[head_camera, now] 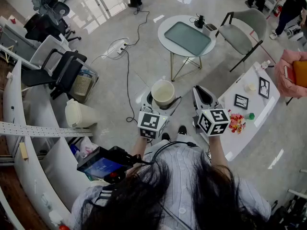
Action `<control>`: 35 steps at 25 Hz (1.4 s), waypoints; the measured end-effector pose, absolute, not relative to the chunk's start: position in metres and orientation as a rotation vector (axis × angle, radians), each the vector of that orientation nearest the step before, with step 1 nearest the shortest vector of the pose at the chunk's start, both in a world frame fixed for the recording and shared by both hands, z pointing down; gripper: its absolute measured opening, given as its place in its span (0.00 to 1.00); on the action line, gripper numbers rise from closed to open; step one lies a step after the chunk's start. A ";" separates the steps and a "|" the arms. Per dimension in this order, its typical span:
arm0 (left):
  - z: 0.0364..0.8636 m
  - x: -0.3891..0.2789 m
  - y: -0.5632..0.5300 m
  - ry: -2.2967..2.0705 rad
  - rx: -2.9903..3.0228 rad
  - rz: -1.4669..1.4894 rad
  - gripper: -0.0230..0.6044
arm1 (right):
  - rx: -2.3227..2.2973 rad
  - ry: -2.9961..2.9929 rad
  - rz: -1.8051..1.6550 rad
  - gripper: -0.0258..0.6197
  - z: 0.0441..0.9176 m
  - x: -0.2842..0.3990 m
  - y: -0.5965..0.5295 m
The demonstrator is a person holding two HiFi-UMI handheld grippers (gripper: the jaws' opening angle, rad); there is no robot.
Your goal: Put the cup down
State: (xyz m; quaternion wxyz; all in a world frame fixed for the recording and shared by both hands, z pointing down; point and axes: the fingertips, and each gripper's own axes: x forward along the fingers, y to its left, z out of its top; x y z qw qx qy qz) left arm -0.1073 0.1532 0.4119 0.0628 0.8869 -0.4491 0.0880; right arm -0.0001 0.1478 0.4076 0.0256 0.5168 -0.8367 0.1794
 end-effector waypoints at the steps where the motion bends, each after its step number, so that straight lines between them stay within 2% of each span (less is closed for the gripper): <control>1: 0.412 -0.104 0.151 -1.358 2.681 0.263 0.78 | 1.593 -2.582 0.553 0.13 0.409 0.002 0.146; 35: 0.421 0.009 0.081 -1.386 2.701 0.273 0.78 | 1.476 -2.581 0.695 0.13 0.451 0.088 0.082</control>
